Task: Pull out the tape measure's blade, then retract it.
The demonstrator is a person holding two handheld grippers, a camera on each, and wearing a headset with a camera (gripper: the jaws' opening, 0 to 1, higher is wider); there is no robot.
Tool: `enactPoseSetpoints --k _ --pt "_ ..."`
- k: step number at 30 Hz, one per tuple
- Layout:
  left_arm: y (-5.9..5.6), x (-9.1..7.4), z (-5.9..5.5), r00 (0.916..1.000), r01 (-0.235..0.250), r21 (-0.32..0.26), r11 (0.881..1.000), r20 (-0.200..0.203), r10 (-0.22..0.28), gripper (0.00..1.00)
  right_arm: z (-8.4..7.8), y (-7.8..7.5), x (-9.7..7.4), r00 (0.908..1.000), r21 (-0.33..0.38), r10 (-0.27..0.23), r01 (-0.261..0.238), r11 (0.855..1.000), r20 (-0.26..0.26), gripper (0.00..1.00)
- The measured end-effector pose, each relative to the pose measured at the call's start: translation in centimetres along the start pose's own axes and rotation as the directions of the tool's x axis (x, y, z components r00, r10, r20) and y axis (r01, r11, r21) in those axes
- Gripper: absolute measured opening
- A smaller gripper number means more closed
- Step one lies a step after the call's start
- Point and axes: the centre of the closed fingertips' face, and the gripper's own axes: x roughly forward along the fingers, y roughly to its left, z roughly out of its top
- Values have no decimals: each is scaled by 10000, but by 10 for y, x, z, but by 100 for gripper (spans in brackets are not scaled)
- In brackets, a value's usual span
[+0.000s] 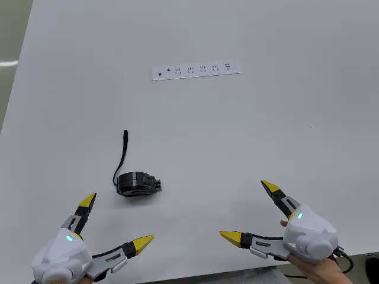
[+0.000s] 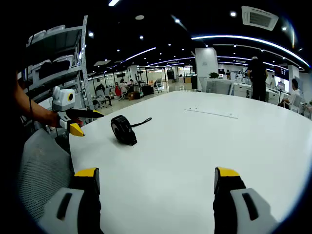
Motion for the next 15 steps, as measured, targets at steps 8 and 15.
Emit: enactPoseSetpoints --k 8,15 --pt "0 0 -1 10000 1 22 10000 -36 -1 100 0 -1 0 10000 -70 7 -8 10000 -25 100" --pt "-1 0 -2 9999 61 147 9999 -151 -59 100 -1 -2 -2 9999 -166 57 -58 9998 -91 99"
